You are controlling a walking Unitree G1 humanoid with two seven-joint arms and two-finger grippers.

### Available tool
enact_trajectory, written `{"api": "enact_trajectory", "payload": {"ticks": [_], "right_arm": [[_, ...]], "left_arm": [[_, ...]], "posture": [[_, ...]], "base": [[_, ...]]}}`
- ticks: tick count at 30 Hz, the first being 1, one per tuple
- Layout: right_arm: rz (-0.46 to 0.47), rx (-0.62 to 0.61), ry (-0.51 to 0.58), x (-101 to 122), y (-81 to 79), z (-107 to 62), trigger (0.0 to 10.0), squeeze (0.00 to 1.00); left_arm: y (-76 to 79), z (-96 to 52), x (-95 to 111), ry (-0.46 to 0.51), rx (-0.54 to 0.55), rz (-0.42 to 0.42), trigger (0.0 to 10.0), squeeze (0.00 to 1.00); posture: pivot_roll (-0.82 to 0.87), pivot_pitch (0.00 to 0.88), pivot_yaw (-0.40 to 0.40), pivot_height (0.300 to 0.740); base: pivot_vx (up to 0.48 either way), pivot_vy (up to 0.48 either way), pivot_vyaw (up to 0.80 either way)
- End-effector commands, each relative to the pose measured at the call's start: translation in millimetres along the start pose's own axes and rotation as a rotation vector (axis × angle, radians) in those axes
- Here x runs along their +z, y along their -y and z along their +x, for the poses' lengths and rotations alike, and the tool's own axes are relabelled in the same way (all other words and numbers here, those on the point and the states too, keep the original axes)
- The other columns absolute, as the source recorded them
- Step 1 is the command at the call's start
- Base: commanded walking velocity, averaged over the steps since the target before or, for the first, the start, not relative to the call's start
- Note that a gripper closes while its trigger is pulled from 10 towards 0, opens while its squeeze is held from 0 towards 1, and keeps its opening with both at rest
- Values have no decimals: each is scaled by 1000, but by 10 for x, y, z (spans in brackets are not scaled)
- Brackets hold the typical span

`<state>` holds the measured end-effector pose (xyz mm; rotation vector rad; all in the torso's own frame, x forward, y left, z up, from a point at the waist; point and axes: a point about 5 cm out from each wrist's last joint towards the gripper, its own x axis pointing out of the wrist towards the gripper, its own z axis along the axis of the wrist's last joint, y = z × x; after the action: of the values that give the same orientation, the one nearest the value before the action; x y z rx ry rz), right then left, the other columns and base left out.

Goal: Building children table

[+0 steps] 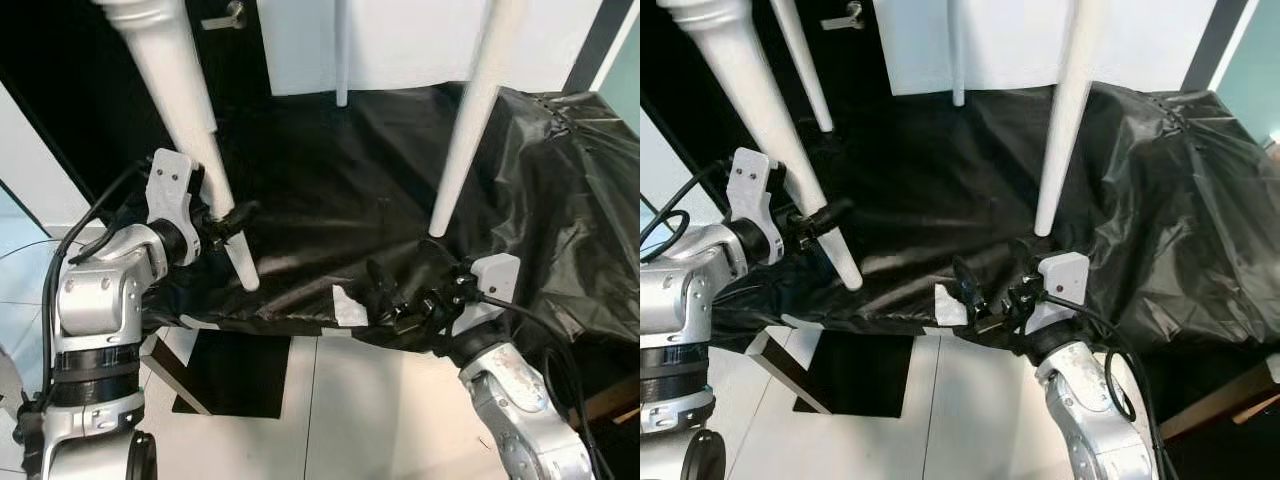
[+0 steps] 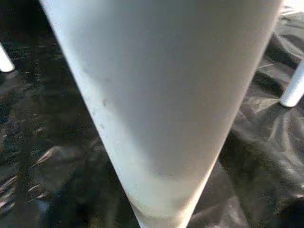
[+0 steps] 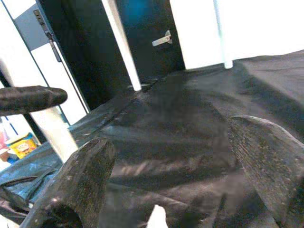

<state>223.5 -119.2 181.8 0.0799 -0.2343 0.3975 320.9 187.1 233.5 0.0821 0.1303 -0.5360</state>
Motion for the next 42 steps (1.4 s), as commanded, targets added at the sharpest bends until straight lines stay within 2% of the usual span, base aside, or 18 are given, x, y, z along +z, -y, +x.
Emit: {"api": "enact_trajectory", "payload": {"ticks": [1,4,5,6,8,13,14,19,24,29,31,32,34,35,38,39,41,42], "right_arm": [[6,8,-17,-23,2,7,10000,0],[-2,10,-14,-11,19,6,10000,0],[-2,10,-12,-8,20,4,10000,0],[-3,11,-11,-7,17,-1,10000,0],[-4,12,-10,-5,17,-7,10000,0],[-12,14,-17,-18,51,-20,10000,0],[-23,16,-20,-24,83,-10,10000,0],[-48,26,-51,-113,166,-4,10000,0],[-67,16,-121,-337,245,-66,10000,0],[-121,21,-223,-670,257,-189,10000,0],[-83,93,-242,-726,179,-205,10000,0],[-38,213,-283,-783,59,-258,10000,0],[-6,287,-316,-831,10,-315,10000,0],[3,352,-369,-922,19,-390,10000,0],[31,394,-437,-1066,60,-472,10000,0],[31,394,-437,-1066,60,-472,10000,0],[70,400,-529,-1294,130,-560,10000,0],[86,376,-587,-1450,185,-602,10000,0]], "left_arm": [[59,-7,-5,1,-97,25,10000,1000],[31,-37,-22,-14,-80,29,10000,1000],[39,-54,-19,-11,-92,27,10000,804],[32,-102,-48,-19,-95,45,10000,0],[21,-144,-55,-16,-89,63,10000,0],[-82,-438,-25,25,-60,104,10000,0],[-64,-592,-123,-12,-78,129,10000,0],[15,-774,-380,-29,-89,63,10000,0],[52,-712,-714,-45,4,-38,10000,0],[253,-538,-1169,-63,60,-119,10000,0],[354,-518,-1290,-63,20,-130,10000,0],[491,-526,-1438,-77,-69,-173,10000,0],[612,-552,-1522,-64,-155,-169,10000,0],[741,-602,-1664,-100,-245,-179,10000,0],[840,-647,-1898,-198,-307,-183,10000,0],[840,-647,-1898,-198,-307,-183,10000,0],[847,-621,-2184,-305,-280,-163,10000,0],[820,-568,-2372,-372,-220,-195,10000,0]], "posture": [[-1,1,50,740],[-6,0,48,740],[-6,0,48,740],[-5,0,49,740],[-5,0,48,740],[1,0,43,740],[9,0,38,740],[23,0,26,740],[36,0,18,740],[27,0,19,740],[25,0,18,740],[24,0,16,740],[25,0,11,740],[24,0,6,740],[27,0,0,740],[27,0,0,740],[29,0,-5,740],[35,0,-10,740]], "base": [[0,0,0],[0,0,0],[0,0,0],[0,0,0],[0,0,0],[0,0,0],[0,0,0],[0,0,0],[0,0,0],[0,0,0],[0,0,0],[0,0,0],[0,0,0],[0,0,0],[0,0,0],[0,0,0],[0,0,0],[0,0,0]]}}
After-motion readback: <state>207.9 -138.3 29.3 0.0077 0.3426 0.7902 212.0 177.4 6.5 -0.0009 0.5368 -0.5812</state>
